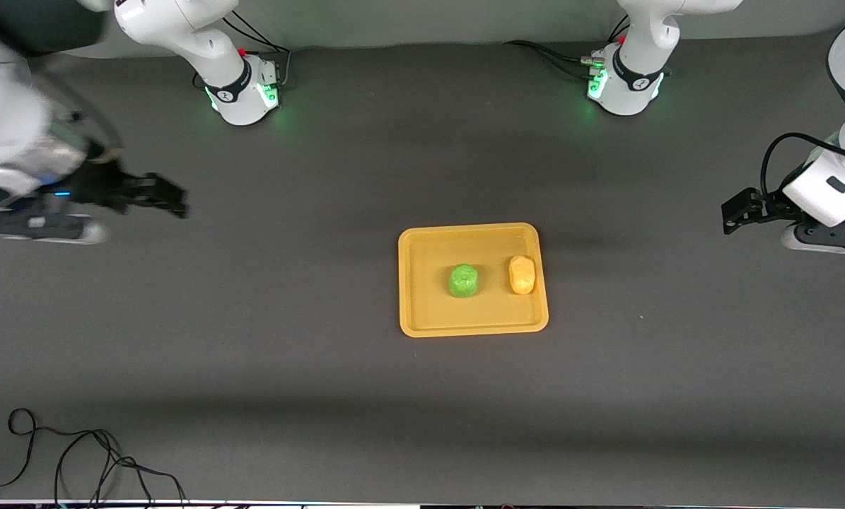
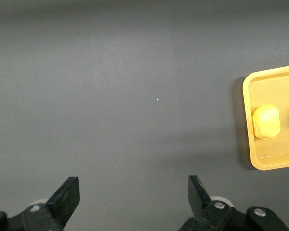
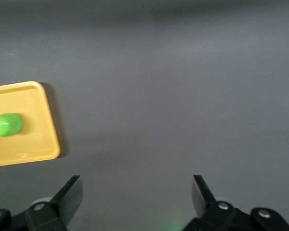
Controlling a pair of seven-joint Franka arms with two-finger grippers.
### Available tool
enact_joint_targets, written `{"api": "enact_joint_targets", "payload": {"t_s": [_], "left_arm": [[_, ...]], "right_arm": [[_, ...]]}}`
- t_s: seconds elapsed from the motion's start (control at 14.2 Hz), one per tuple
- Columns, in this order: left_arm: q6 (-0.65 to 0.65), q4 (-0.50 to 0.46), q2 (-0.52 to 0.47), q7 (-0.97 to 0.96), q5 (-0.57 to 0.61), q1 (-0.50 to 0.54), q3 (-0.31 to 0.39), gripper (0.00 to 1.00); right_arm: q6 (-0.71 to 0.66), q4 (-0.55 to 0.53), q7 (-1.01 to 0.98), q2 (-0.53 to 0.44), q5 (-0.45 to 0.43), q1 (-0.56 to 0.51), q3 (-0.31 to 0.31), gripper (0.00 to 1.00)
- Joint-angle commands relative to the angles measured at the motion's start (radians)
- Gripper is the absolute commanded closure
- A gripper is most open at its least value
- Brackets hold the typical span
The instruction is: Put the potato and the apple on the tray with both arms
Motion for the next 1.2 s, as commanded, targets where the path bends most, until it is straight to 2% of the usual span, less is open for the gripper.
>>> {"api": "enact_joint_targets", "payload": {"t_s": [0.0, 0.21, 0.49, 0.56, 0.71, 0.85, 1.13], "left_arm": [[-0.009, 0.025, 0.011, -0.015, -0.024, 0.001, 0.0, 0.0], [-0.026, 0.022, 0.017, 0.0, -0.011, 0.001, 0.005, 0.0], [-0.023, 0.046, 0.026, 0.002, -0.009, 0.003, 0.005, 0.0], [-0.023, 0.045, 0.029, 0.002, -0.009, 0.003, 0.005, 0.0], [-0.024, 0.045, 0.032, 0.0, -0.009, 0.003, 0.005, 0.0], [0.001, 0.024, 0.034, -0.001, -0.024, 0.001, 0.003, 0.0], [0.112, -0.107, 0.037, -0.043, -0.029, -0.066, -0.009, 0.0]], "right_arm": [[0.042, -0.056, -0.105, -0.04, -0.036, -0.134, 0.081, 0.0], [0.074, -0.092, -0.28, -0.058, -0.036, -0.282, 0.11, 0.0], [0.11, -0.182, -0.279, -0.111, -0.038, -0.305, 0.118, 0.0], [0.11, -0.174, -0.281, -0.105, -0.045, -0.331, 0.142, 0.0], [0.105, -0.146, -0.272, -0.094, -0.079, -0.44, 0.288, 0.0], [0.102, -0.143, -0.267, -0.094, -0.075, -0.445, 0.296, 0.0], [0.097, -0.111, -0.273, -0.08, -0.07, -0.446, 0.296, 0.0]]}}
